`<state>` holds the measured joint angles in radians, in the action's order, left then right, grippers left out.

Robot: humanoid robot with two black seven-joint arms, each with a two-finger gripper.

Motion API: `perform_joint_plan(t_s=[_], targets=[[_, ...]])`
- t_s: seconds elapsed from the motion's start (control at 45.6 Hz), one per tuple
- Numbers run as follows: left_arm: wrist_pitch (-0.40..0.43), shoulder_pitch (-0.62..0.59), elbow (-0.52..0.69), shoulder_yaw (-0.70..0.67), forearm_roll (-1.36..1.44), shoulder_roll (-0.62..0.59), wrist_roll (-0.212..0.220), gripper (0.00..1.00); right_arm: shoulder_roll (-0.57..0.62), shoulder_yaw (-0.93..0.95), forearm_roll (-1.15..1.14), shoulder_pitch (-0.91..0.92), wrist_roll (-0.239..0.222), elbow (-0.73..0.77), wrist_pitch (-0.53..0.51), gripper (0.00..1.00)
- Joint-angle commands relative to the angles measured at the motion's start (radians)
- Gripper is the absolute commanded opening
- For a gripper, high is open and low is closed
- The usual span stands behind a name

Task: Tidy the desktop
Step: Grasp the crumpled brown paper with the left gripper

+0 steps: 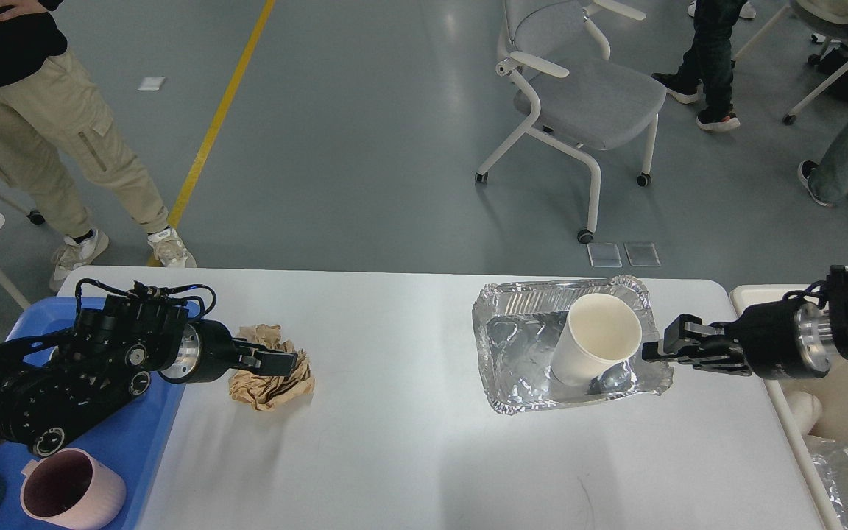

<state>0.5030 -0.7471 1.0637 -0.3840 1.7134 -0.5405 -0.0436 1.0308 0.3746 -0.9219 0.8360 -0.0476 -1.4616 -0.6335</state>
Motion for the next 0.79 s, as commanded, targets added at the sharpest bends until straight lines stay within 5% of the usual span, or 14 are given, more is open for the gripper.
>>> perform_joint_plan(t_s=[0.0,0.241,0.373,0.527,0.768], targets=[[-0.047,0.003,-0.002,0.019,0.051,0.002,-0.012,0.94,0.0,0.0,0.0,0.0,-0.001,0.0,0.0,0.0],[-0.075,-0.005,-0.025,0.077,0.104,-0.01,-0.051,0.62,0.009,0.0,0.0,0.0,0.0,-0.002,0.0,0.0],[-0.075,-0.017,-0.079,0.109,0.118,-0.01,-0.09,0.32,0.008,0.0,0.0,0.0,-0.001,-0.003,0.0,0.0],[-0.075,-0.012,-0.09,0.122,0.118,-0.012,-0.153,0.08,0.008,0.0,0.0,0.0,-0.001,-0.005,0.001,0.0],[-0.067,-0.031,-0.077,0.119,0.115,-0.021,-0.206,0.02,0.008,-0.002,0.0,-0.009,-0.001,-0.003,0.005,0.0]])
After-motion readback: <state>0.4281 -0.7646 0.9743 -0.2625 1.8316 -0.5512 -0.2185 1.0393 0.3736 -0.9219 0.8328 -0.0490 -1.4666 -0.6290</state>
